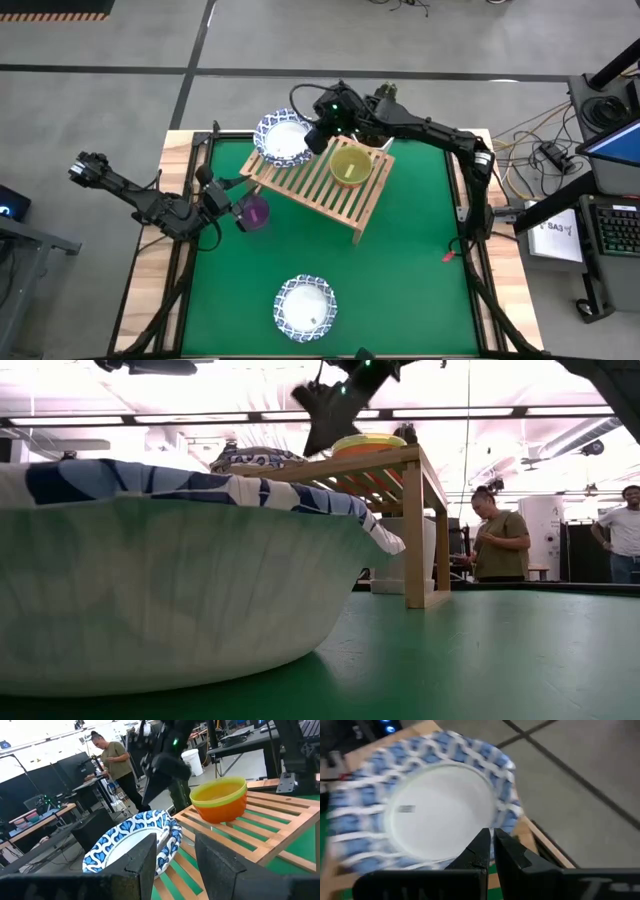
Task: Place and stack bowls onto a shelf
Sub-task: Stack the violet bowl on top of the yellow bowl on the shelf
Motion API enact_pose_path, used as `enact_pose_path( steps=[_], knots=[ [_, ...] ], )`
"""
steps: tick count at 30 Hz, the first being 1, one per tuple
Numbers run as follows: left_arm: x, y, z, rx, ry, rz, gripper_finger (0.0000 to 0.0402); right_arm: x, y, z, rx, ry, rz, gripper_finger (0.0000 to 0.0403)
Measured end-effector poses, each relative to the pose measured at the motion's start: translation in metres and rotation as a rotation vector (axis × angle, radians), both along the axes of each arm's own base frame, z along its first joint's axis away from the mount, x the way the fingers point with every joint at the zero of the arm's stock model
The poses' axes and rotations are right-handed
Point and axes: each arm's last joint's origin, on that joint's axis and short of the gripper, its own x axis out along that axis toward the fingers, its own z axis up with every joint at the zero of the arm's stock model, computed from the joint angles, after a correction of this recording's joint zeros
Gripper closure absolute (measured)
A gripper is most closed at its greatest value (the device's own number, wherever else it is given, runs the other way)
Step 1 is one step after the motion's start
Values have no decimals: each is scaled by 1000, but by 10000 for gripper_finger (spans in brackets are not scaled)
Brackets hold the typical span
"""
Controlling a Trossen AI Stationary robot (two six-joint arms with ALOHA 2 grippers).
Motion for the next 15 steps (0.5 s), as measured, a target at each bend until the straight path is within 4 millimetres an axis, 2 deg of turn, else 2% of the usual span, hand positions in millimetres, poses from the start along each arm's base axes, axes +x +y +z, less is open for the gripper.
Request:
enact_pose_path(
  steps=[3, 8, 11, 15],
  knots=[
    [0, 0, -2, -1, 11, 0, 283, -3, 25, 16, -56, -13, 76, 390],
    [0, 0, -3, -2, 21, -2, 283, -10, 83, 33, -124, -20, 248, 390],
    [0, -1, -4, -21, 18, -46, 283, -20, 120, 32, -148, 0, 325, 390],
    [3, -6, -5, -85, 23, -256, 283, -42, 163, 16, -162, 59, 348, 390]
  ],
)
